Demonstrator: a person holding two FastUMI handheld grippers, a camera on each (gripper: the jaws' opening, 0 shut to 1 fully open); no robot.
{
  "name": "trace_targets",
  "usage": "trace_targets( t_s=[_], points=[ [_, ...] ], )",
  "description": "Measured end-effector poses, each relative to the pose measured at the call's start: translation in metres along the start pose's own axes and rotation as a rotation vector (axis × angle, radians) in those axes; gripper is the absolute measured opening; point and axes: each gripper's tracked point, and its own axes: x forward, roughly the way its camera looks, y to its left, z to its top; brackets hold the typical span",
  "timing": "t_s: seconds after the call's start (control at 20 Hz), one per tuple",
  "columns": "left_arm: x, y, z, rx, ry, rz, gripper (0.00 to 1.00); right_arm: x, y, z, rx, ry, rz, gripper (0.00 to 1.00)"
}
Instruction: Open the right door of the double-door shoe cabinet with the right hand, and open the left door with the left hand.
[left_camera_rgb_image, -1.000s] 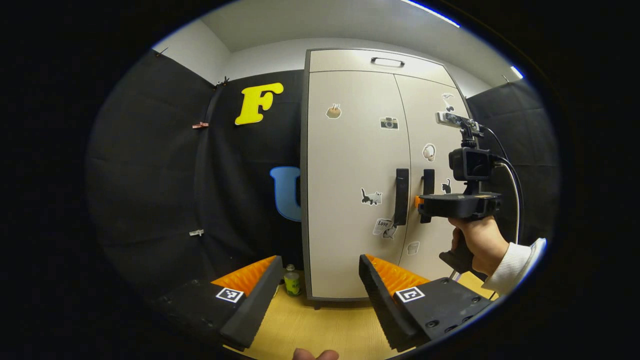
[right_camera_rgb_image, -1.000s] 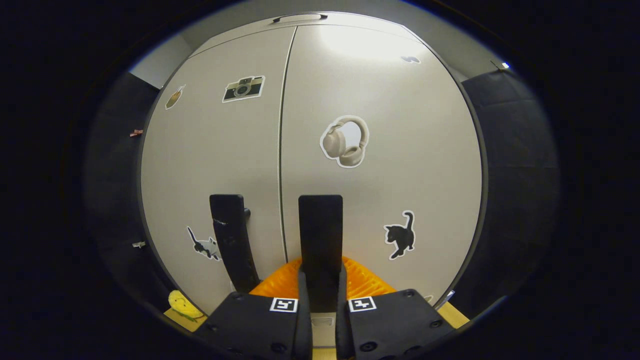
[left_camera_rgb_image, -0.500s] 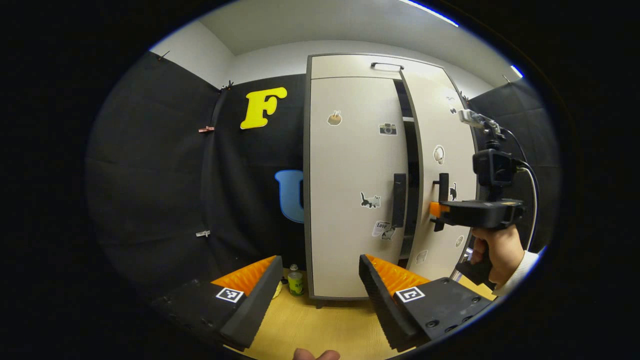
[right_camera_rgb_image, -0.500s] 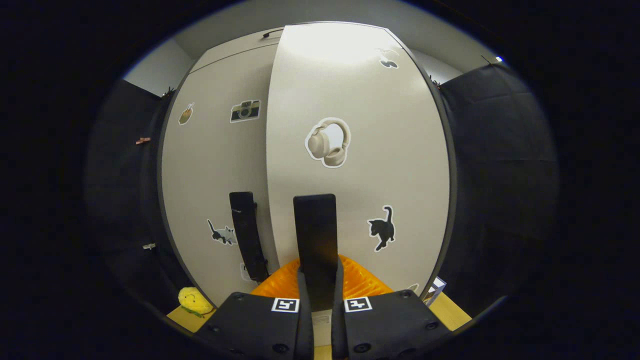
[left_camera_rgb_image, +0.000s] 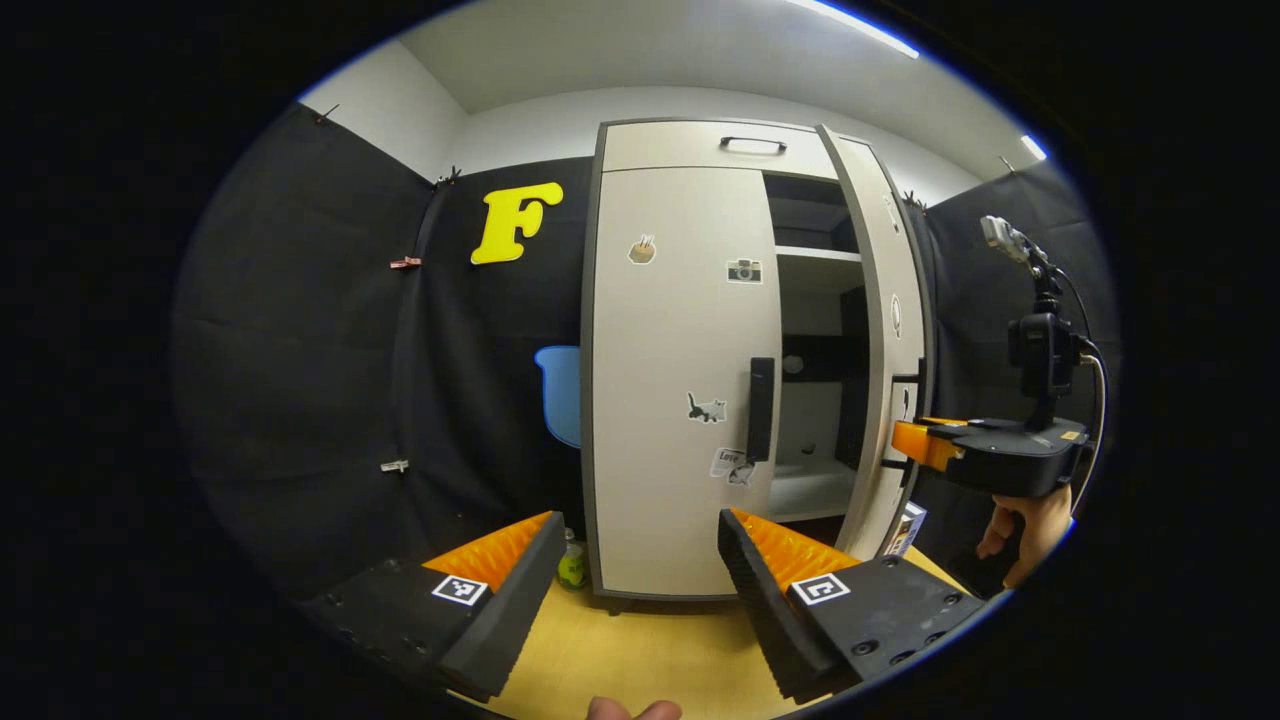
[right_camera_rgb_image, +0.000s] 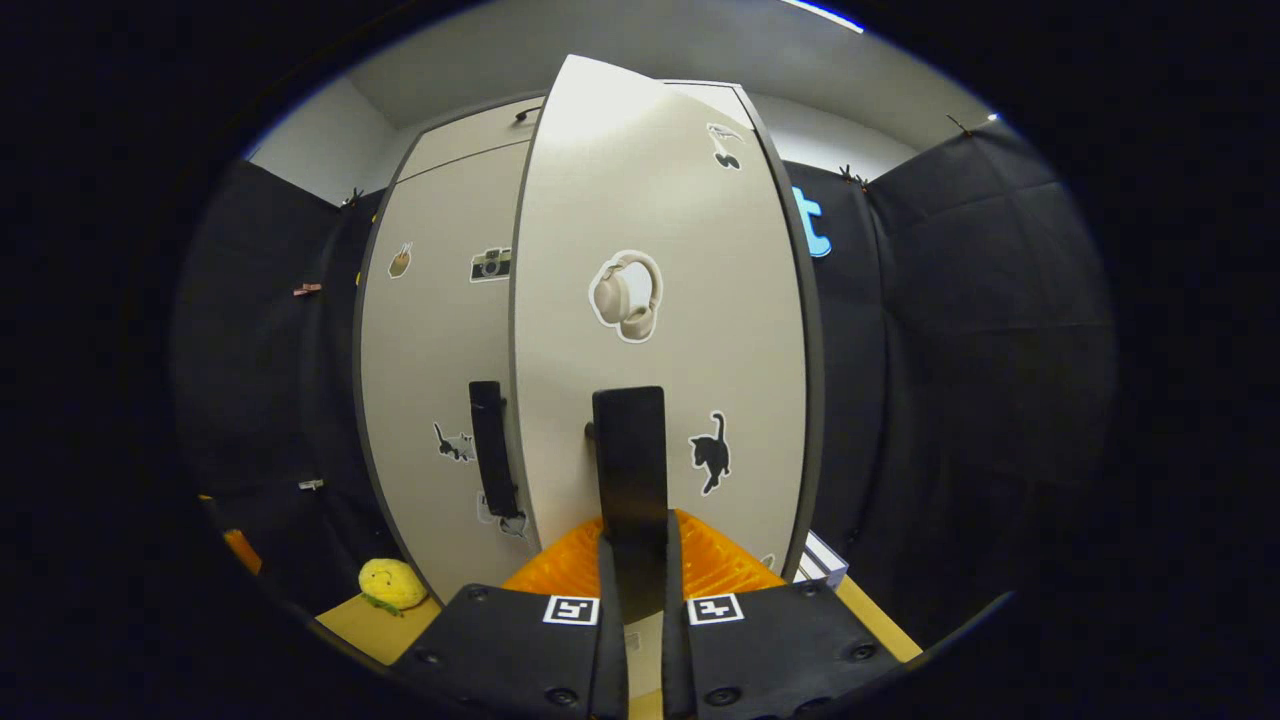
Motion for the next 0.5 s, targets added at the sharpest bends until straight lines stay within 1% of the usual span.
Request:
trace_targets(
  t_s=[0.2,0.35,0.5],
  points=[
    [-0.002,-0.016,-0.001,0.013,0.001,-0.021,0.94,-0.016,-0.025,0.002,-0.008,-0.004,-0.013,0.17],
    [-0.002,-0.032,-0.003,0.003,0.009,-0.051,0.95,-0.026,-0.040,0.003,0.017,0.012,-0.009,0.17],
    [0.000,-0.045,-0.004,0.014,0.013,-0.074,0.94,-0.032,-0.056,0.003,0.017,0.025,-0.032,0.16]
  ],
)
